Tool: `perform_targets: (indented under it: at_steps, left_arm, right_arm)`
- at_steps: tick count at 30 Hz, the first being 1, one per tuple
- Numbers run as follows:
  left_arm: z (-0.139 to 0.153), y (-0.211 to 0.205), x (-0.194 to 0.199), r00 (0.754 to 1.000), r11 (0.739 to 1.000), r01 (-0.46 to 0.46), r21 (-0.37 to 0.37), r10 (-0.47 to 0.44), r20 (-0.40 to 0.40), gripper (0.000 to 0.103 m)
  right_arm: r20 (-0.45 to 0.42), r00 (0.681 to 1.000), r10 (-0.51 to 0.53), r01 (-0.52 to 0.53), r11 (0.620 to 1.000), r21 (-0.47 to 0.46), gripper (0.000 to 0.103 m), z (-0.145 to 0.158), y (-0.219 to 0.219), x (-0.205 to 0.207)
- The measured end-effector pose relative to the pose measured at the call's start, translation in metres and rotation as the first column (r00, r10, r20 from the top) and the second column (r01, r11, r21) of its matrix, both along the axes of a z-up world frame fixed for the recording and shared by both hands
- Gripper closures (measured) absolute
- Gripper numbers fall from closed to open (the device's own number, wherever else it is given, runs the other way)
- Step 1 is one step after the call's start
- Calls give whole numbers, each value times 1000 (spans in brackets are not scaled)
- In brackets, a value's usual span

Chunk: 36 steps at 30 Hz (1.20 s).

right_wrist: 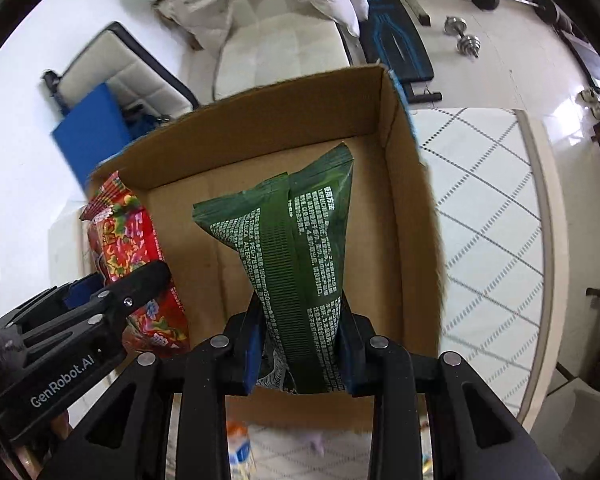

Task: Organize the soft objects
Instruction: 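Carry both bags into the box and open both grippers, then grasp the yellow milk carton with the left gripper while the right grasps the lilac cloth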

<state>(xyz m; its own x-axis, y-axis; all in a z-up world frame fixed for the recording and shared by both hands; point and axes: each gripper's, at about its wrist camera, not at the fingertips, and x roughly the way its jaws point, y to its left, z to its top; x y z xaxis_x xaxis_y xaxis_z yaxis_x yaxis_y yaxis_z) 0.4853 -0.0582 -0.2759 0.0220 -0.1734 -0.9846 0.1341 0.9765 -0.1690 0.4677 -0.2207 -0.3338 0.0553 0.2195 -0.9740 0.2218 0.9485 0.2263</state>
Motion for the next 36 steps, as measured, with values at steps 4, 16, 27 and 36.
perform_targets:
  at_steps: [4, 16, 27, 36]
  left_arm:
    - [-27, -3, 17, 999, 1000, 16, -18, -17, -48, 60]
    - [-43, -3, 32, 995, 1000, 4, 1, -4, -97, 51]
    - [-10, 35, -7, 1000, 995, 5, 99, -4, -10, 7]
    - [40, 52, -73, 995, 994, 12, 105, -22, 95, 4]
  right_arm:
    - [-31, 1000, 4, -5, 1000, -23, 70, -24, 6, 23]
    - [-84, 995, 46, -53, 995, -83, 58, -54, 18, 57]
    - [-59, 995, 87, -94, 985, -144, 10, -21, 15, 10]
    - [11, 993, 117, -114, 979, -167, 7, 25, 27, -53]
